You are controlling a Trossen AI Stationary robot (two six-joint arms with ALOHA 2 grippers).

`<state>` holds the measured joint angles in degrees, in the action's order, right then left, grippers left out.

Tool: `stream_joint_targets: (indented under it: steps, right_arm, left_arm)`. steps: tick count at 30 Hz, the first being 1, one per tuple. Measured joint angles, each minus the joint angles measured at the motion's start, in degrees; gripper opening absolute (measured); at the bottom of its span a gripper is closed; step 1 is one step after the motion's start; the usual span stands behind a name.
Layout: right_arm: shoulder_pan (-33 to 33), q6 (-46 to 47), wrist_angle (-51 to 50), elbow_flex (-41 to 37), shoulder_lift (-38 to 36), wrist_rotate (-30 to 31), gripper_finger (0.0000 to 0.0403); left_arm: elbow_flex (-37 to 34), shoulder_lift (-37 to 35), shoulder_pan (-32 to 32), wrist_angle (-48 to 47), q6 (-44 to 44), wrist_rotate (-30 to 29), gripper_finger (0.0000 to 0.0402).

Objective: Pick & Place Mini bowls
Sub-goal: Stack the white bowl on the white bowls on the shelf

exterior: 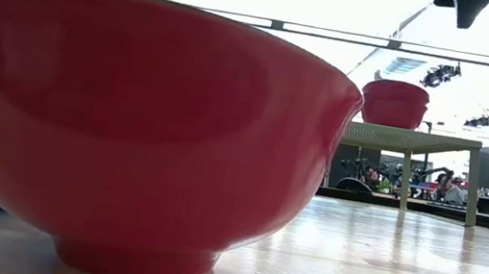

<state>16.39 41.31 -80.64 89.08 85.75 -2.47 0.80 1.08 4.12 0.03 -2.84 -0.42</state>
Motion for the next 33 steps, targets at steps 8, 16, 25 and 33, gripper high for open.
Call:
stream_joint_targets:
  steps: [8,16,25,33]
  right_arm:
    - [4.2,10.7,11.1,0.0,8.5,-4.5,0.0197]
    - [5.4,19.0,21.4,0.0,17.1,-7.2,0.0197]
    - [5.4,20.4,33.0,0.0,24.8,-7.8,0.0197]
    - [5.6,20.4,39.8,0.0,28.9,-7.7,0.0197]
  left_arm:
    - [0.0,0.0,0.0,0.0,0.0,0.0,0.0232]
    - [0.0,0.0,0.0,0.0,0.0,0.0,0.0232]
    - [0.0,0.0,0.0,0.0,0.0,0.0,0.0232]
    - [0.0,0.0,0.0,0.0,0.0,0.0,0.0232]
